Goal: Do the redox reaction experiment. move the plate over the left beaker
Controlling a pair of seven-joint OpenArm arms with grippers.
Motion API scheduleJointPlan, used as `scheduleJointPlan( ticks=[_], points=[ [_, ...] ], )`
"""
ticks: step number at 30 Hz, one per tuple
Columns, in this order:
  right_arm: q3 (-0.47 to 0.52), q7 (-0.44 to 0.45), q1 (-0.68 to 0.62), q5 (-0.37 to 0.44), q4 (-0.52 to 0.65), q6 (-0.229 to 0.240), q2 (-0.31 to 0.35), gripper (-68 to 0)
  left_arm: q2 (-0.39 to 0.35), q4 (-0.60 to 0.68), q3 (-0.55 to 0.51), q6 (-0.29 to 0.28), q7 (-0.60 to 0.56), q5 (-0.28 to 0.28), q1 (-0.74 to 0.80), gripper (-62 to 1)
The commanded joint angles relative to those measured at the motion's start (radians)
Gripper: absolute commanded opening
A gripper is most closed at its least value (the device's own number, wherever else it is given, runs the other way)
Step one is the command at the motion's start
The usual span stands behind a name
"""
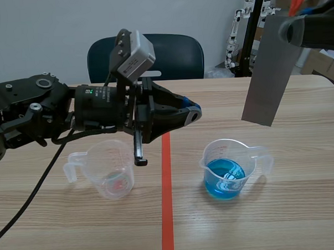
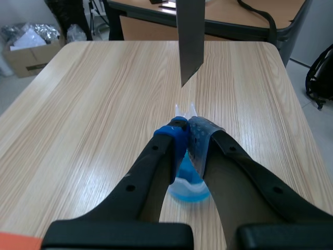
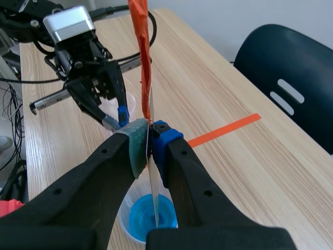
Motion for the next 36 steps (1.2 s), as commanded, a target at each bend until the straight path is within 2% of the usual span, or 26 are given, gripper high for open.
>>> scheduleJointPlan(
  ticks=[1,4,7,14,19,23,27,30,34,36],
  points=[
    [0.012,-0.012,0.028,0.014,0.006,0.012,-0.016,-66.9,-0.037,0.01,-0.027,-0.002,-0.034,-0.013,0.015,-58.4],
    [0.012,-0.056,0.045,0.014,0.006,0.012,-0.045,-66.9,-0.1,0.01,-0.064,-0.002,-0.09,-0.025,0.047,-58.4],
    [0.012,-0.073,0.057,0.015,0.006,0.012,-0.071,-66.9,-0.171,0.01,-0.103,-0.002,-0.12,-0.06,0.081,-58.4],
    [0.012,-0.15,0.098,0.016,0.006,0.012,-0.158,-66.9,-0.358,0.01,-0.199,-0.002,-0.272,-0.062,0.198,-58.4],
    [0.012,-0.216,0.122,0.018,0.006,0.012,-0.234,-66.9,-0.481,0.01,-0.286,-0.002,-0.415,-0.062,0.343,-58.3],
    [0.012,-0.282,0.15,0.018,0.006,0.012,-0.303,-66.9,-0.548,0.01,-0.379,-0.002,-0.498,-0.058,0.497,-58.3],
    [0.012,-0.342,0.168,0.018,0.006,0.012,-0.379,-66.9,-0.565,-0.003,-0.489,-0.002,-0.559,-0.023,0.673,-58.3],
    [0.012,-0.402,0.177,0.018,0.006,0.007,-0.445,-66.9,-0.554,-0.038,-0.566,-0.002,-0.649,0.031,0.797,-58.3],
    [0.012,-0.471,0.192,0.018,0.006,0.006,-0.53,-66.9,-0.507,-0.111,-0.674,-0.002,-0.776,0.115,0.933,-58.2],
    [0.012,-0.503,0.198,0.018,0.006,-0.009,-0.568,-66.9,-0.47,-0.151,-0.725,-0.002,-0.839,0.163,0.987,-58.2]
  ],
)
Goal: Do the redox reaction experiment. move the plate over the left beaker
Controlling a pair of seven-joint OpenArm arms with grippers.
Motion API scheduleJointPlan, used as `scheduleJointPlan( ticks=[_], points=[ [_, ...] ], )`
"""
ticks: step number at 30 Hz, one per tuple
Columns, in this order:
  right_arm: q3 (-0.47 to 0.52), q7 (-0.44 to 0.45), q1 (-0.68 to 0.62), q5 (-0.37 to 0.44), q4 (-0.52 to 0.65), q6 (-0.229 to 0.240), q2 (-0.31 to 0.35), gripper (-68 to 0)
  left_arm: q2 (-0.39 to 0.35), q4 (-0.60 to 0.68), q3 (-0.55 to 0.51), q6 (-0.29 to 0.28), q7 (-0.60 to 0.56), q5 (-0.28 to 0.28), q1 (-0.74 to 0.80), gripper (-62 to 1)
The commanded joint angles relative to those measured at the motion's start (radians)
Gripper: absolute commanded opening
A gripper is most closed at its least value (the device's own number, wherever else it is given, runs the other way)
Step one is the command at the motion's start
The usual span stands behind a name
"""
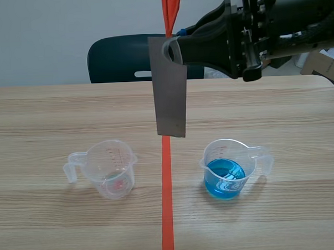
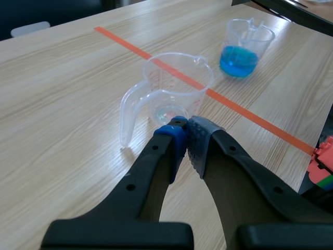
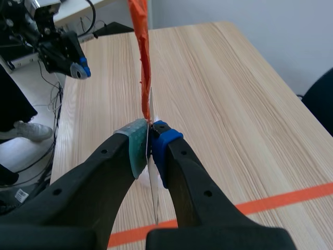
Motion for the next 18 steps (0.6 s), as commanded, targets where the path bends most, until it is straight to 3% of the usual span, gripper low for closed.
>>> scheduleJointPlan(
  ticks=[1,5,8,15,18],
  points=[
    [0.012,-0.009,0.04,0.015,0.006,-0.014,-0.018,-66.9,0.039,-0.016,-0.031,-0.002,-0.061,0.023,0.017,-58.2],
    [0.012,-0.071,0.062,0.013,0.006,-0.041,-0.09,-66.9,0.128,-0.078,-0.106,0.003,-0.192,0.145,0.089,-58.2],
    [0.012,-0.106,0.077,0.011,0.006,-0.067,-0.143,-66.9,0.193,-0.108,-0.141,0.037,-0.267,0.228,0.124,-58.2],
    [0.012,-0.192,0.086,-0.013,0.005,-0.124,-0.275,-66.9,0.359,-0.143,-0.207,0.188,-0.383,0.383,0.166,-58.2],
    [0.012,-0.225,0.086,-0.047,0.004,-0.136,-0.33,-66.9,0.438,-0.155,-0.242,0.228,-0.402,0.406,0.166,-58.2]
  ],
)
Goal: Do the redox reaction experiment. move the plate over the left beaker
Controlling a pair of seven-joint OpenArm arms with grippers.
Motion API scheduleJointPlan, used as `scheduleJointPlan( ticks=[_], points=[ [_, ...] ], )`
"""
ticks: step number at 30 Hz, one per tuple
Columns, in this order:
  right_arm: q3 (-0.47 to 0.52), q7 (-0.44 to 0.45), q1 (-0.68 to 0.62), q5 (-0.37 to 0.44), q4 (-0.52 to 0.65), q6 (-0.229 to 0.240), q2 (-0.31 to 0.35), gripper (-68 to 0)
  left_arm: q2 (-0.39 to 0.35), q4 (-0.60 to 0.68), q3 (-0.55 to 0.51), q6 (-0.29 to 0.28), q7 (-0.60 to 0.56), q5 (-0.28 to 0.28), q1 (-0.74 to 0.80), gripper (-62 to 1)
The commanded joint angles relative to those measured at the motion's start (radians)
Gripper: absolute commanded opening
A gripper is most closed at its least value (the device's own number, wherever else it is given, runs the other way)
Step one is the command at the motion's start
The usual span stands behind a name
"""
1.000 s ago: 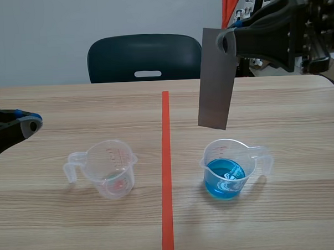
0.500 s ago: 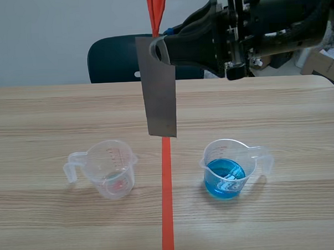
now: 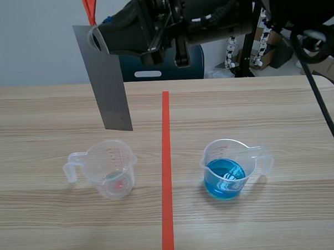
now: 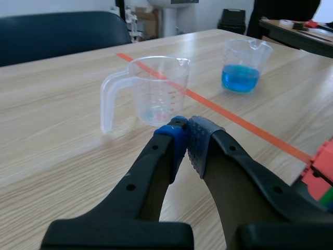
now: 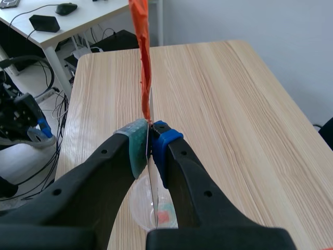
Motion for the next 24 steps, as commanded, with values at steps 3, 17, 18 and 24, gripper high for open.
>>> scheduleJointPlan(
  ticks=[3,17,18,24],
  points=[
    [0.012,-0.008,0.026,-0.026,0.003,-0.014,-0.05,-66.9,0.088,0.005,-0.054,0.008,-0.035,-0.005,0.005,-58.2],
    [0.012,-0.053,0.026,-0.077,0.001,-0.04,-0.168,-66.9,0.38,0.006,-0.204,0.114,-0.005,0.076,0.011,-49.7],
    [0.012,-0.056,0.026,-0.077,0.0,-0.04,-0.171,-66.9,0.389,0.006,-0.204,0.122,0.023,0.076,0.011,-48.3],
    [0.012,-0.075,0.023,-0.076,-0.001,-0.04,-0.178,-66.9,0.435,0.006,-0.204,0.193,0.16,0.076,0.008,-29.9]
  ],
)
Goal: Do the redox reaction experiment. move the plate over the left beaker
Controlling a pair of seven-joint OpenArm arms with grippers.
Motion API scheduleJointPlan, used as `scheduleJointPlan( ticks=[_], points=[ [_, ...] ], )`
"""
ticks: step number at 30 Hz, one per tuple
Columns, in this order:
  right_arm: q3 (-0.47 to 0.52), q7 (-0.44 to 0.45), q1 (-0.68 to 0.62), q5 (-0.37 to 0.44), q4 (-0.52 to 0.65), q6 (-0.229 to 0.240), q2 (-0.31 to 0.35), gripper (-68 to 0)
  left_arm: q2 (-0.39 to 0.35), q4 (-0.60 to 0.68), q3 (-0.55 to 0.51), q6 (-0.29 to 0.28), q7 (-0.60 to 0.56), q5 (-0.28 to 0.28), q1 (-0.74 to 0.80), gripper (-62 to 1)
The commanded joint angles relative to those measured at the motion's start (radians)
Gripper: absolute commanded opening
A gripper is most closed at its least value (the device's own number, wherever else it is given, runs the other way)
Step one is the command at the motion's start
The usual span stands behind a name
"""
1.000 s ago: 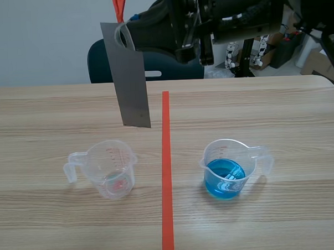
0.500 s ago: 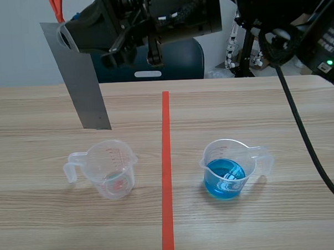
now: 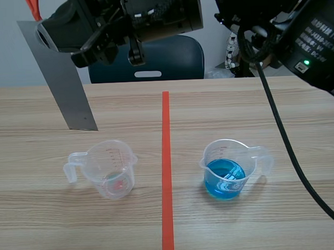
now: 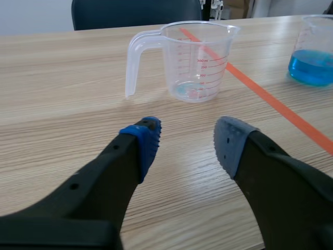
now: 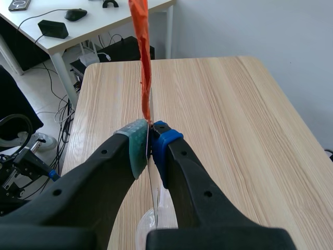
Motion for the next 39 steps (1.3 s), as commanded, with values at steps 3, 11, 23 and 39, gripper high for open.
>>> scheduleJointPlan(
  ticks=[3,11,23,39],
  points=[
    [0.012,0.003,0.023,0.008,-0.001,-0.003,-0.003,-66.9,0.011,0.014,0.001,0.054,-0.025,-0.011,0.008,-10.6],
    [0.012,-0.005,0.023,0.008,-0.001,-0.003,-0.003,-66.9,0.013,0.031,0.001,0.063,-0.111,-0.012,0.005,1.4],
    [0.012,-0.021,0.022,0.008,-0.001,-0.003,-0.003,-66.9,0.012,0.067,0.001,0.049,-0.1,-0.013,0.005,1.4],
    [0.012,-0.037,0.023,0.008,-0.001,-0.003,-0.003,-66.9,0.012,0.072,0.001,0.024,-0.108,-0.013,0.005,1.4]
  ],
)
